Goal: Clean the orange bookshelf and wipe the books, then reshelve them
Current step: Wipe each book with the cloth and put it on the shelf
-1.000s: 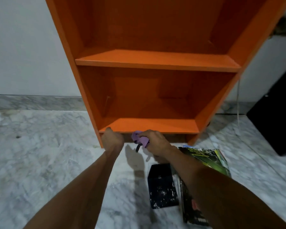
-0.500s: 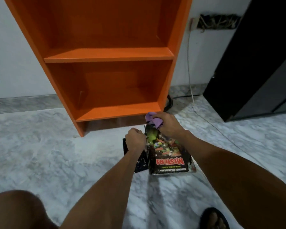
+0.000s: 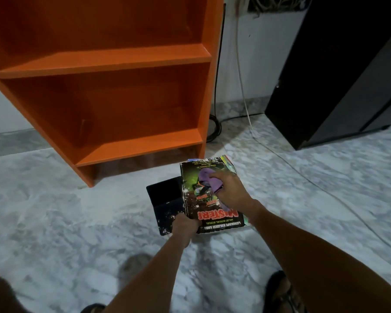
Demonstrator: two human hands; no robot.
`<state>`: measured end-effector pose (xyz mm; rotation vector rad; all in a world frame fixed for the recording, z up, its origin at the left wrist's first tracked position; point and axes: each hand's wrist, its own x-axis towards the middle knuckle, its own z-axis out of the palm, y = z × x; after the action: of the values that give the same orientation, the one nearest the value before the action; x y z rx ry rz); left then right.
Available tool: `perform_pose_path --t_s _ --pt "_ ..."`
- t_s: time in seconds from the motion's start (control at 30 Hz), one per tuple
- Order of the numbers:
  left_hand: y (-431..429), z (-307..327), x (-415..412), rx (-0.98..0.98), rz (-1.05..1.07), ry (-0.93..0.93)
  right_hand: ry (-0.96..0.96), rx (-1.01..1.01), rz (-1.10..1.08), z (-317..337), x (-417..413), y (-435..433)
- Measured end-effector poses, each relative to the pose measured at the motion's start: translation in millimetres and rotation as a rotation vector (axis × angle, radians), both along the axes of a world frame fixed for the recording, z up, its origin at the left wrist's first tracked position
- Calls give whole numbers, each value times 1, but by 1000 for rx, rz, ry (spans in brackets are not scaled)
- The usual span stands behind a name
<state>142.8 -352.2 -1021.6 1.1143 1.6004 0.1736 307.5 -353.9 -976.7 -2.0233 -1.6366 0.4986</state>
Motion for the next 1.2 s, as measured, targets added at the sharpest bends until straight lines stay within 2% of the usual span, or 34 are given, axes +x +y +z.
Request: perform_pose_path --t_s 0.1,0.27,0.37,0.5,0.57,0.63,0.73,0.8,1.0,1.13,1.2 --pt "3 -1 5 2 48 -28 51 -1 -26 -7 0 -4" --pt "9 10 18 -76 138 -382 190 96 -119 4 -1 -12" --pt "13 23 19 -92 161 -497 320 181 -161 9 -5 -13" --pt "20 41 10 -101 142 -590 366 291 -80 23 -11 -12" --pt "26 50 3 -96 122 -636 329 321 8 28 -16 -12" --pt "31 64 -4 -85 79 -681 277 267 105 28 -21 -13" --pt "38 82 -12 -69 1 -723 47 193 290 16 -28 -9" --pt "43 90 -18 -82 -17 -751 -43 157 332 11 -27 -1" --pt "60 106 -39 -115 -122 -812 -8 216 165 38 1 39" --pt "68 114 -47 -97 -150 -814 -30 117 -154 38 40 68" --pt "73 119 -50 -88 -153 -816 4 180 -331 45 50 75"
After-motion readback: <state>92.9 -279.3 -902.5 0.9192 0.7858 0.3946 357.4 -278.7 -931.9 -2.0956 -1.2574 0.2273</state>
